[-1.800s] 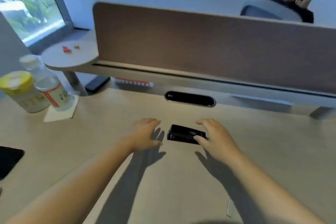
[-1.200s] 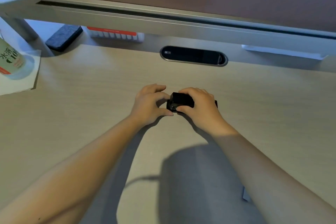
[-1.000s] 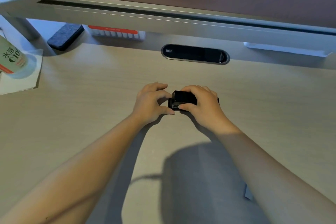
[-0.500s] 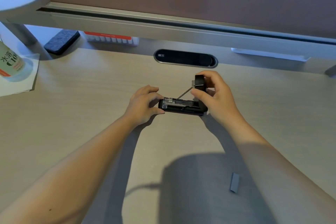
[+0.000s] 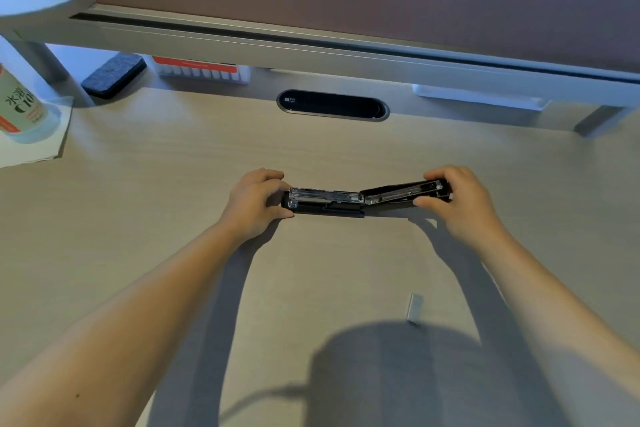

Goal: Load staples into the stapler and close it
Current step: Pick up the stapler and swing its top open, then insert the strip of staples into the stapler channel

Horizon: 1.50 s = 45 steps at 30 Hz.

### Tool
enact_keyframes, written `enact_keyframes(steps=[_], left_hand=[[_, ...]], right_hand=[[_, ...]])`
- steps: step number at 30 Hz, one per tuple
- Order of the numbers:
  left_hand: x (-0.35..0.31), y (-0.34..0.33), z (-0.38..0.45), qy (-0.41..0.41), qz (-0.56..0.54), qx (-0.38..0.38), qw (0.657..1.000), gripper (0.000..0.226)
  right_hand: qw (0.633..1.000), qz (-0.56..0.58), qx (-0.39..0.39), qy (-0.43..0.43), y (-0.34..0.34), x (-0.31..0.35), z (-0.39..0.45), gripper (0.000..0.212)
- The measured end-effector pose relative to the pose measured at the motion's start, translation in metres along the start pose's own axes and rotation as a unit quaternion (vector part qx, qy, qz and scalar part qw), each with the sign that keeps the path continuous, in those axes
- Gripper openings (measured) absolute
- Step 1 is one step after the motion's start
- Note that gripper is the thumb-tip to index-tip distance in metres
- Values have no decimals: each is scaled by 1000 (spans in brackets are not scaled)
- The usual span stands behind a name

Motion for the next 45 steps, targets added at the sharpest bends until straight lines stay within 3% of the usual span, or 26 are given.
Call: enact_keyframes(steps=[4, 8, 14, 18, 23, 26, 29, 35, 45], left_hand=[[-10, -7, -5, -14, 14, -14, 1000, 40], [-22, -15, -7, -54, 40, -25, 997, 43], [-28, -27, -15, -97, 53, -35, 993, 38], [-34, -27, -32, -94, 32, -57, 993, 35], [-45, -33, -62, -79, 23, -53, 995, 36], [-47, -33, -74, -74, 22, -56, 995, 37], [-46, -34, -80, -66, 20, -57, 996, 37], [-45, -33, -80, -65, 32, -56, 996, 39], [-48, -30, -89, -93, 38, -38, 994, 40]], right_hand=[[999, -48, -7, -8, -6, -20, -8, 35], [997, -48, -62, 7, -4, -31, -17, 40], [986, -1, -165, 15, -4, -44, -51, 70], [971, -26, -235, 25, -5, -45, -98, 63], [985, -71, -158, 20, -37, -35, -136, 52], [977, -151, -147, 40, -49, -26, -146, 43], [976, -159, -136, 61, -54, -20, -151, 33], [982, -114, -83, 127, -59, -11, -155, 27], [964, 133, -133, 186, -48, 37, -139, 25]])
Point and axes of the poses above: each hand's wrist, its own z-axis towards the middle knuckle, its own y-axis out of the back of the hand, x = y × z, the point moved 9 cm from there along z, towards the middle knuckle, and after that the axes turned 4 degrees about -y, right-handed, at the moved point
